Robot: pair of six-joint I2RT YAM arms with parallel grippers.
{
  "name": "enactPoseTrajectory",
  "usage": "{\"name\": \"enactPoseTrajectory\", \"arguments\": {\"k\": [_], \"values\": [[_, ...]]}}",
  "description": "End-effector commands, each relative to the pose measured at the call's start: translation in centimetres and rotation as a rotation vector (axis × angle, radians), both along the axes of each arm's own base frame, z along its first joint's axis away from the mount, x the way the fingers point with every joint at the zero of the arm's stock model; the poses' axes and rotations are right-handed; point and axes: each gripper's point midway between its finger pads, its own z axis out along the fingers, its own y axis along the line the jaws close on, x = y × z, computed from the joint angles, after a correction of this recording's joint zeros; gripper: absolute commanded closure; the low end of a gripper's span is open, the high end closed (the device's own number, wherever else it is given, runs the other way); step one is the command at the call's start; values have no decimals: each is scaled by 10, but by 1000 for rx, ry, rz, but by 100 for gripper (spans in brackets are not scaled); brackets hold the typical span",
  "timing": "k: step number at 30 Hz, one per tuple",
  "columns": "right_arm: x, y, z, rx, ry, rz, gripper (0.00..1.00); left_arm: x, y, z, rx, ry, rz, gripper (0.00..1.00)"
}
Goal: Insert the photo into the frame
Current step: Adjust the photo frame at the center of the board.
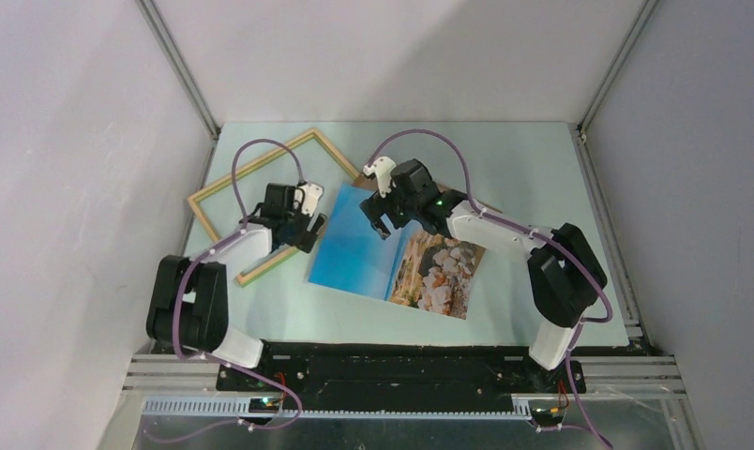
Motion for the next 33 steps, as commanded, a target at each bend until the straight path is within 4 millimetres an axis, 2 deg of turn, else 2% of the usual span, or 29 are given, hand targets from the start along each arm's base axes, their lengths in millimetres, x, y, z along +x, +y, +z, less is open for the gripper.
{"name": "enactPoseTrajectory", "arguments": {"k": [1, 3, 4, 6, 14, 26, 29, 33], "values": [[-2, -9, 17, 32, -18, 3, 4, 11, 1, -1, 58, -2, -20, 14], [0, -12, 18, 37, -17, -2, 4, 12, 2, -5, 71, 13, -22, 17], [0, -13, 19, 39, -18, -3, 4, 13, 1, -5, 70, 15, -24, 25], [0, -17, 19, 40, -14, -7, 4, 11, -2, -4, 59, 22, -36, 33], [0, -31, 16, 42, 9, -27, 4, 0, -12, -11, 50, 102, -49, 37], [-4, -30, 25, 75, 19, -23, 4, -10, -26, -22, 10, 223, -87, 40], [-5, -29, 26, 82, 22, -21, 4, -13, -29, -26, 11, 250, -105, 50], [-6, -29, 28, 87, 24, -19, 4, -19, -30, -28, 8, 297, -113, 52]]}}
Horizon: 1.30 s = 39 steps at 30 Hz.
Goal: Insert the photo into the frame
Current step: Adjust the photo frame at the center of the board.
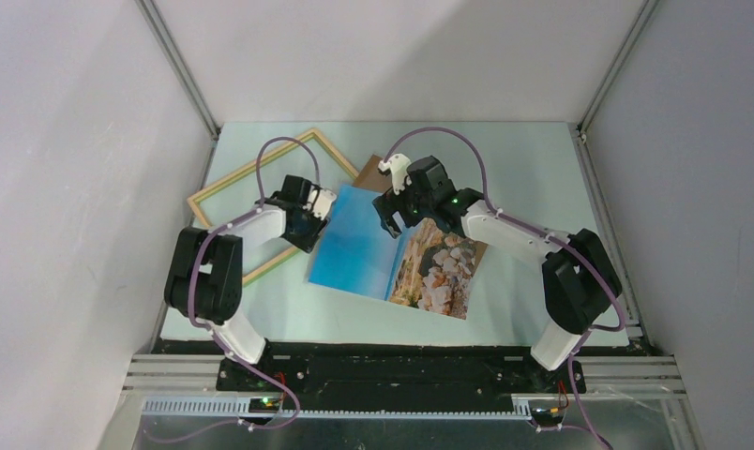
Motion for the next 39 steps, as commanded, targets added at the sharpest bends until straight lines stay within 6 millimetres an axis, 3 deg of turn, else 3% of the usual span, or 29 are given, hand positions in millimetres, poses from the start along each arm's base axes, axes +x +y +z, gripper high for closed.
{"name": "enactPoseTrajectory", "arguments": {"k": [1, 6, 11, 18, 24, 33, 39], "values": [[-4, 1, 25, 53, -25, 1, 4, -5, -11, 3, -37, 51, -26, 51], [-5, 0, 29, 60, -28, -1, 4, -5, -12, 3, -43, 66, 13, 56], [-5, -3, 31, 59, -27, -6, 4, -1, -12, 4, -50, 66, 67, 76], [0, -12, 30, 55, -32, -23, 4, 1, -19, 4, -91, 90, 125, 86], [7, -21, 23, 39, -29, -38, 4, -1, -37, 1, -180, 156, 163, 98], [21, -43, 12, 9, -23, -87, 4, 10, -66, -4, -290, 229, 203, 100], [30, -58, 2, 4, -11, -125, 4, 26, -93, 7, -340, 217, 207, 100]]}}
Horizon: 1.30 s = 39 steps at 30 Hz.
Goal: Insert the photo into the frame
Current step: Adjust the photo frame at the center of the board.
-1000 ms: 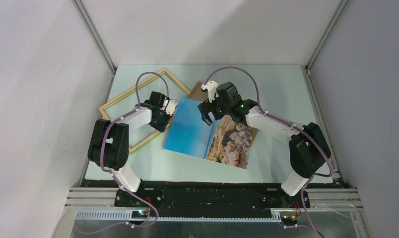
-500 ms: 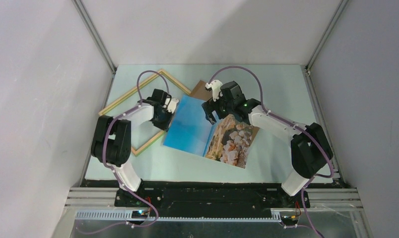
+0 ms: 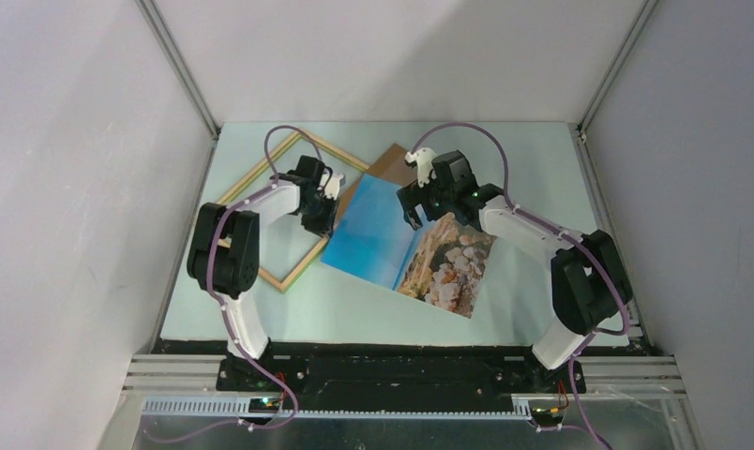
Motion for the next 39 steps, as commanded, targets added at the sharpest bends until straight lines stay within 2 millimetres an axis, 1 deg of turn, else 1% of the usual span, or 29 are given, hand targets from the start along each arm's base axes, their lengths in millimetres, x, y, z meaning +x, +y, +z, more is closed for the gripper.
{"name": "enactPoseTrajectory", "arguments": {"k": [1, 2, 5, 6, 7, 9, 11, 13, 14, 15, 16, 17, 18, 19, 26, 30, 34, 39], "values": [[12, -8, 10, 19, -45, -19, 4, 12, -42, 7, -120, 11, 40, 100], [13, -9, 10, 21, -45, -21, 4, 11, -47, 6, -122, 15, 33, 100], [17, -16, 10, 20, -43, -38, 4, 19, -59, 10, -130, 3, 34, 100], [18, -19, 9, 19, -41, -43, 4, 20, -61, 7, -131, 10, 37, 100], [18, -19, 9, 18, -39, -43, 4, 25, -66, 11, -141, 3, 45, 100], [19, -21, 8, 20, -40, -47, 4, 28, -73, 9, -156, 17, 62, 100], [19, -22, 8, 20, -39, -50, 4, 32, -75, 10, -163, 18, 90, 100], [19, -23, 7, 20, -39, -52, 4, 35, -73, 10, -150, 10, 114, 100], [19, -24, 7, 20, -39, -52, 4, 35, -69, 9, -130, 6, 126, 100], [19, -23, 7, 21, -40, -52, 4, 35, -67, 11, -124, -3, 132, 100], [19, -23, 8, 23, -42, -51, 4, 33, -62, 8, -103, -4, 142, 100], [20, -23, 8, 24, -44, -51, 4, 34, -59, 11, -99, -15, 149, 100], [20, -22, 9, 27, -47, -52, 4, 32, -54, 9, -84, -13, 158, 100], [21, -22, 9, 28, -48, -52, 4, 33, -48, 11, -81, -19, 171, 100], [30, -15, 15, 32, -104, -55, 4, 30, -5, 4, -69, 4, 302, 100], [36, 1, 20, 40, -126, -37, 4, 26, 9, 3, -81, 6, 355, 100], [44, 26, 21, 45, -137, -8, 3, 20, 5, -4, -117, 37, 365, 100], [56, 68, 19, 51, -126, 39, 3, 16, 2, -12, -138, 58, 393, 100]]}}
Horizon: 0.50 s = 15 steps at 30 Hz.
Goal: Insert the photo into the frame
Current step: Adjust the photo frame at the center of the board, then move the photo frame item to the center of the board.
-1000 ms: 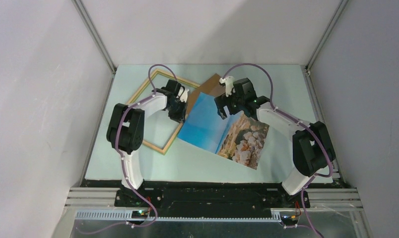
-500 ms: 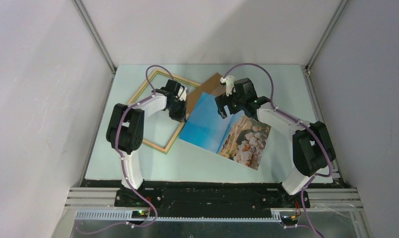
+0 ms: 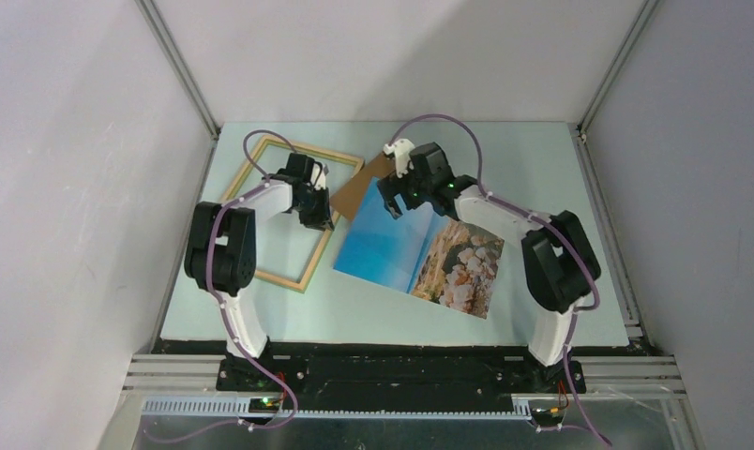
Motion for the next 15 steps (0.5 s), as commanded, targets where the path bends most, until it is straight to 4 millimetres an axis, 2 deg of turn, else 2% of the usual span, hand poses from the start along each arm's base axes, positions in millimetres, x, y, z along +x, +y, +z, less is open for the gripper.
{"name": "enactPoseTrajectory", "arguments": {"k": [1, 2, 3, 4, 6, 11, 15], "values": [[20, 39, 14, 34, -44, 31, 3, -13, 3, -13, -19, 57, 80, 100], [24, 46, 23, 53, -49, 33, 3, -12, 1, -12, -30, 55, 82, 100], [26, 50, 17, 52, -35, 33, 4, -12, -4, -11, -51, 57, 74, 100], [30, 55, 23, 69, -38, 30, 4, -10, -7, -9, -64, 53, 73, 100], [33, 63, 20, 76, -30, 29, 4, -9, -12, -6, -95, 53, 69, 100], [27, 88, 4, 59, -14, 69, 3, -11, -25, -2, -173, 51, 61, 100], [22, 102, -12, 11, -21, 100, 3, -13, -25, -5, -181, 56, 59, 100]]}}
